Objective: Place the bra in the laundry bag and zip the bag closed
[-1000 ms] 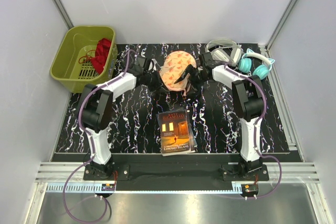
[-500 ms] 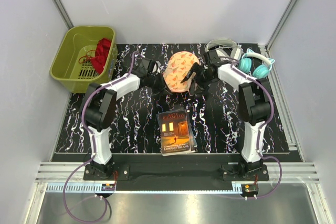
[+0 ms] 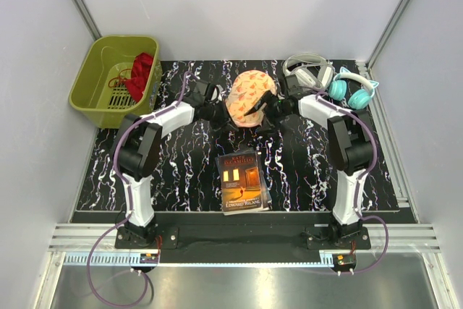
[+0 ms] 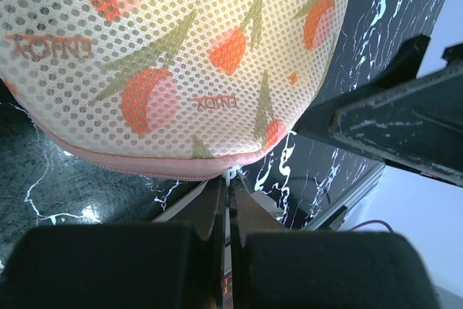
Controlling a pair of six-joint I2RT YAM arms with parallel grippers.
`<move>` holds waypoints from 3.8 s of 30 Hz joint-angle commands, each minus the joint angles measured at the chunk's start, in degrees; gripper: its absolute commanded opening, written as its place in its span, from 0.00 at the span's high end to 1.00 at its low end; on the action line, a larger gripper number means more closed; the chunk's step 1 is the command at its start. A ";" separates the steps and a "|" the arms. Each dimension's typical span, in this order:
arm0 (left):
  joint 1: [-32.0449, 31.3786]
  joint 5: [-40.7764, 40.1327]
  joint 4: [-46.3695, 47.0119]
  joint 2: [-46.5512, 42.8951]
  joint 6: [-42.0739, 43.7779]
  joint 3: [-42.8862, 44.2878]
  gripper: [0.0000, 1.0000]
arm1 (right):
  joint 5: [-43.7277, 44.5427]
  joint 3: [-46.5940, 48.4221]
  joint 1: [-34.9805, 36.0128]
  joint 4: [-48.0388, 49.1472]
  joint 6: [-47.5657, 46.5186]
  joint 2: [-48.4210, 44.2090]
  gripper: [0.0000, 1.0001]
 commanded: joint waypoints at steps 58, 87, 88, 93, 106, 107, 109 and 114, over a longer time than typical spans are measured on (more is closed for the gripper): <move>2.01 -1.64 -1.69 -2.05 2.37 -0.25 1.00 | -6.06 17.23 1.34 1.36 3.92 13.54 0.90; 4.66 -17.45 -18.74 -18.30 20.56 1.41 0.48 | 7.01 16.18 -2.62 -21.04 -25.40 3.88 0.04; 2.39 -18.24 -19.09 -18.92 20.74 1.59 0.48 | 11.21 14.96 -2.53 -22.88 -26.56 2.65 0.01; -6.31 -20.89 -19.53 -21.82 19.16 1.06 0.38 | 19.85 7.66 -2.09 -23.69 -31.66 -8.85 0.00; -16.53 -19.49 9.42 -53.52 7.23 -37.19 0.28 | 14.33 -41.54 1.51 7.58 -19.82 -61.37 0.00; -16.53 -19.31 11.47 -59.30 6.07 -40.39 0.28 | 14.68 -44.70 1.52 8.99 -15.63 -64.56 0.00; -16.62 -19.30 15.77 -65.04 1.96 -48.72 0.27 | 15.73 -52.77 1.52 11.10 -11.57 -73.24 0.00; -16.62 -22.55 19.39 -89.02 -6.23 -63.69 0.26 | 14.42 -65.54 1.52 10.41 -0.75 -90.05 0.00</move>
